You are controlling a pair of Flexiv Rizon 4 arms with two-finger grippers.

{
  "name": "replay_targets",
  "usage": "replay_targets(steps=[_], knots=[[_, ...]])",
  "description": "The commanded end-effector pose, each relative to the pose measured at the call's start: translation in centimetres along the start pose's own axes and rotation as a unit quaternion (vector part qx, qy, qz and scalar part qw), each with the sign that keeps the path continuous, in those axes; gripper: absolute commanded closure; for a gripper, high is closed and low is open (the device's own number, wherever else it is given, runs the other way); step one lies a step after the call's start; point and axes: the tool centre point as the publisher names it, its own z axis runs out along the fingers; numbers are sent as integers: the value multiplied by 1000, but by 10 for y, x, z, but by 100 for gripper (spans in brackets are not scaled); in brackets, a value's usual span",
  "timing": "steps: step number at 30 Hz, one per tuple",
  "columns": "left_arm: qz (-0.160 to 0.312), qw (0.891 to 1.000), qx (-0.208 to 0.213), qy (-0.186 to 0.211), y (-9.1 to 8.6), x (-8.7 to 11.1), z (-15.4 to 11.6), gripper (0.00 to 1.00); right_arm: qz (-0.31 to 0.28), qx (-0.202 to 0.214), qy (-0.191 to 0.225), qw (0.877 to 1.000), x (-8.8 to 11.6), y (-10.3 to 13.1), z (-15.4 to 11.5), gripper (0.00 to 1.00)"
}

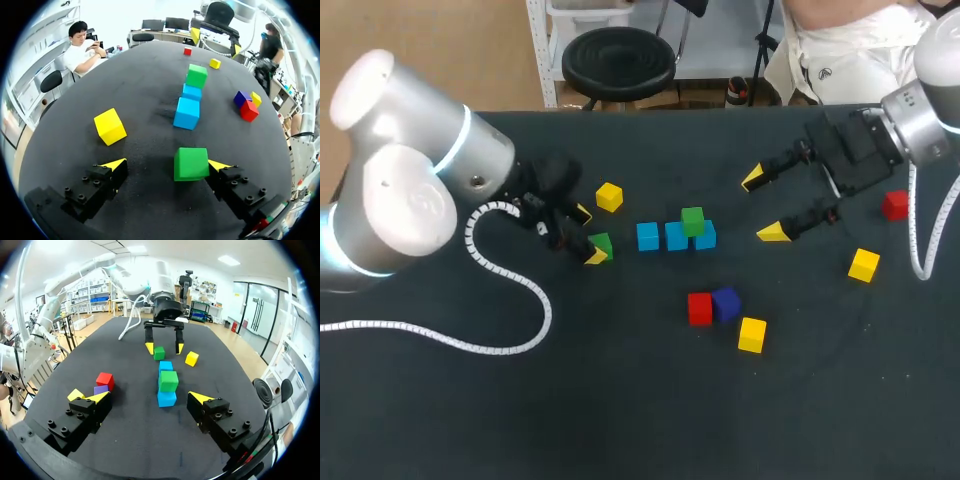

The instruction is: Place the blue cubes, place green cubes on the blue cubes, place the yellow cubes on the green cubes, then place the red cubes on the yellow cubes, and place purple cube on the red cubes.

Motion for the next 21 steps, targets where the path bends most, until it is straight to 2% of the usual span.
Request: replay_targets(steps=[1, 3, 4, 5, 6, 7, 8, 10, 15, 21], knots=[[-4, 1000, 4, -4, 1, 3, 0, 0, -1, 0, -1, 1000, 0, 0, 0, 0], [-1, 1000, 5, -9, -2, 1, -2, 0, -1, 0, -1, 1000, 0, 0, 0, 0], [3, 1000, 5, -13, -4, -1, -4, 9, -1, 0, -1, 1000, 0, 0, 0, 0], [5, 1000, 6, -14, -5, -1, -4, 14, -1, 0, -1, 1000, 0, 0, 0, 0], [9, 1000, 5, -15, -7, -2, -5, 24, -1, 0, -1, 1000, 0, 0, 0, 0], [15, 1000, 6, -17, -9, -3, -5, 58, -1, 0, -1, 1000, 0, 0, 0, 0], [17, 1000, 7, -18, -9, -4, -5, 58, -1, 0, -1, 1000, 0, 0, 0, 0], [25, 1000, 11, -14, -11, -4, -4, 100, -1, 0, -1, 1000, 0, 0, 0, 0], [46, 999, 18, -6, -17, -7, -4, 100, -1, 0, -1, 1000, 0, 0, 0, 0], [91, 996, -7, 19, -30, -40, -27, 100, -1, 0, -1, 1000, 0, 0, 0, 0]])
